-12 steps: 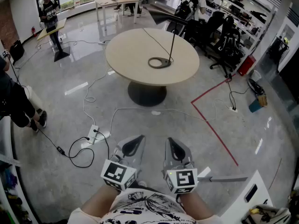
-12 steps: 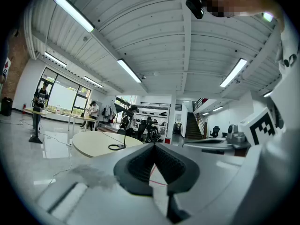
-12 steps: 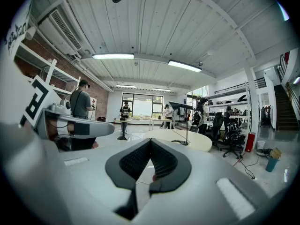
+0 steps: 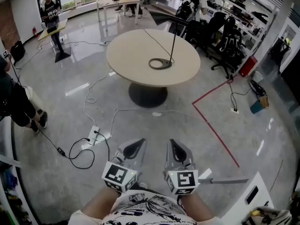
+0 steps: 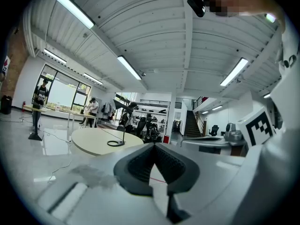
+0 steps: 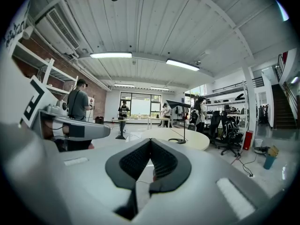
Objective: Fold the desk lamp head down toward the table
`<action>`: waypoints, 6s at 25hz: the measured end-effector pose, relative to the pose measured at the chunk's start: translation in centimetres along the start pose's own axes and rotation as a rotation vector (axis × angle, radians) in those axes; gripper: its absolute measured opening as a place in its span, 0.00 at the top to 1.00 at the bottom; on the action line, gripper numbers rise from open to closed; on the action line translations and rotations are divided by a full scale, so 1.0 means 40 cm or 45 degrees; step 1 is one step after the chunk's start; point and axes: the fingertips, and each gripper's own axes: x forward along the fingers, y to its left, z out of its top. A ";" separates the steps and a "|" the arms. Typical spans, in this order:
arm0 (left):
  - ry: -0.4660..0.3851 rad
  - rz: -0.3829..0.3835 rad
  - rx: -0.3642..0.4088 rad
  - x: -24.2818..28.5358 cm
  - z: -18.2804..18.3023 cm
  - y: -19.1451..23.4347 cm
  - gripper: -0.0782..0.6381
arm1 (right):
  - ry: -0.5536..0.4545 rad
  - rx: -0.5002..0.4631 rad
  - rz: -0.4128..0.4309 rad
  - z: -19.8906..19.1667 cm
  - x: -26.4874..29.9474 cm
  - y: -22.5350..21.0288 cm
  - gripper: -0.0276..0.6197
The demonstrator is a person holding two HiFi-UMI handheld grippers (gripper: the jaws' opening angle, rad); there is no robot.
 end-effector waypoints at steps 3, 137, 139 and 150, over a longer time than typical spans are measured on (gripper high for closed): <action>0.010 -0.005 -0.005 0.013 -0.008 -0.004 0.89 | -0.018 0.031 -0.010 0.000 -0.002 -0.020 0.95; -0.070 0.002 0.155 1.139 0.464 0.996 0.89 | 0.193 0.040 0.051 0.179 1.293 -0.473 0.95; -0.043 -0.015 0.144 1.149 0.441 0.991 0.89 | 0.201 0.051 0.049 0.172 1.293 -0.468 0.95; 0.090 -0.110 0.072 1.226 0.312 0.944 0.89 | 0.248 0.080 -0.004 0.138 1.284 -0.501 0.95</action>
